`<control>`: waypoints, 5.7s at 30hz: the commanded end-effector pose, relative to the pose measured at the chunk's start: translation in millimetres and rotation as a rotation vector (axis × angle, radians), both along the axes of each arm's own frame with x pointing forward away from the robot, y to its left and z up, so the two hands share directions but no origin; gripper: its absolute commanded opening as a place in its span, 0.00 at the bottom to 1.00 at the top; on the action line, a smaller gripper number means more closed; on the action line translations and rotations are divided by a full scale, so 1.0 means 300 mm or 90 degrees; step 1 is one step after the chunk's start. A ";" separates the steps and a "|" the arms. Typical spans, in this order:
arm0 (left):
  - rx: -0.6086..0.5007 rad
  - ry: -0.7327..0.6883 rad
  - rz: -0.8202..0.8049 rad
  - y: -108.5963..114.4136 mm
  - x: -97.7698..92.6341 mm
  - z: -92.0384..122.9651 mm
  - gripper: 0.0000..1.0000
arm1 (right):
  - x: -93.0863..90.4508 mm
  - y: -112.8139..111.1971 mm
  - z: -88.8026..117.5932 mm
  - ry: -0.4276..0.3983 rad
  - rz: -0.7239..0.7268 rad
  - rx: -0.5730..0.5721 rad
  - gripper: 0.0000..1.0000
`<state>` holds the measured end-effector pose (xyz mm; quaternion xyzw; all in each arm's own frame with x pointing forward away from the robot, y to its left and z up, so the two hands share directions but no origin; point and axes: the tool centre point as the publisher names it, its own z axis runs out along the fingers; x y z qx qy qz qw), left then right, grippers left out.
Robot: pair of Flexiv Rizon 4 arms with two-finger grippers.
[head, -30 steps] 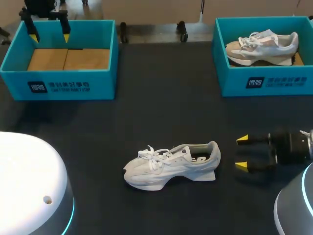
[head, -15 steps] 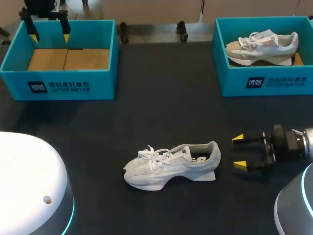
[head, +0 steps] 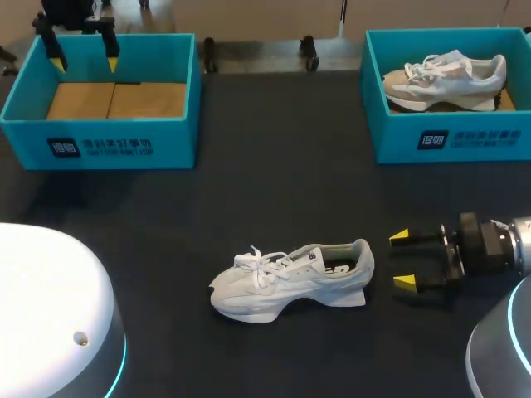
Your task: Take the shoe out of the shoebox, open the shoe tongue, remove and reinsert the insole, then place the shoe into the shoebox
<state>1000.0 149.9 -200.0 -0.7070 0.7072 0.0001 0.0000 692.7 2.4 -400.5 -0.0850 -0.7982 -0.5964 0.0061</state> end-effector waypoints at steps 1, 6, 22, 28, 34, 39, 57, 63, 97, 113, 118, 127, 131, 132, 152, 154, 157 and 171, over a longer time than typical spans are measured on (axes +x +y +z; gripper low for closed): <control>0.000 0.000 0.000 0.000 0.000 0.000 1.00 | 0.011 0.005 -0.015 0.005 0.011 0.012 1.00; 0.000 0.000 0.000 0.000 0.000 0.000 1.00 | 0.001 0.042 -0.016 0.009 0.007 0.000 1.00; 0.000 0.000 0.000 0.000 0.000 0.000 1.00 | -0.003 0.084 -0.002 0.008 0.001 0.006 1.00; 0.000 0.000 0.000 0.000 0.000 0.000 1.00 | 0.001 0.095 -0.010 0.008 -0.001 0.014 1.00; 0.000 0.000 0.000 0.000 0.000 0.000 1.00 | 0.003 0.120 -0.012 0.002 -0.007 0.010 1.00; 0.000 0.000 0.000 0.000 0.000 0.000 1.00 | -0.002 0.134 -0.012 -0.002 -0.002 0.015 1.00; 0.000 0.000 0.000 0.000 0.000 0.000 1.00 | -0.025 0.165 -0.015 -0.035 0.007 0.030 1.00; 0.000 0.000 0.000 0.000 0.000 0.000 1.00 | -0.019 0.187 -0.017 -0.042 0.012 0.034 1.00; 0.000 0.000 0.000 0.000 0.000 0.000 1.00 | -0.004 0.238 -0.045 -0.024 0.038 0.036 1.00; 0.000 0.000 0.000 0.000 0.000 0.000 1.00 | -0.021 0.254 -0.049 -0.010 0.063 0.046 1.00; 0.000 0.000 0.000 0.000 0.000 0.000 1.00 | -0.028 0.265 -0.047 -0.018 0.066 0.039 1.00; 0.000 0.000 0.000 0.000 0.000 0.000 1.00 | -0.024 0.306 -0.056 -0.014 0.092 0.039 1.00; 0.000 0.000 0.000 0.000 0.000 0.000 1.00 | -0.021 0.320 -0.064 -0.011 0.097 0.037 1.00; 0.000 0.000 0.000 0.000 0.000 0.000 1.00 | -0.022 0.321 -0.066 -0.010 0.098 0.037 1.00; 0.000 0.000 0.000 0.000 0.000 0.000 1.00 | -0.032 0.329 -0.070 -0.018 0.099 0.045 0.34; 0.000 0.000 0.000 0.000 0.000 0.000 1.00 | -0.030 0.332 -0.068 -0.020 0.099 0.047 0.14; 0.000 0.000 0.000 0.000 0.000 0.000 1.00 | -0.030 0.333 -0.066 -0.025 0.095 0.048 0.00; 0.000 0.000 0.000 0.000 0.000 0.000 1.00 | -0.048 0.343 -0.032 -0.037 0.014 0.029 0.00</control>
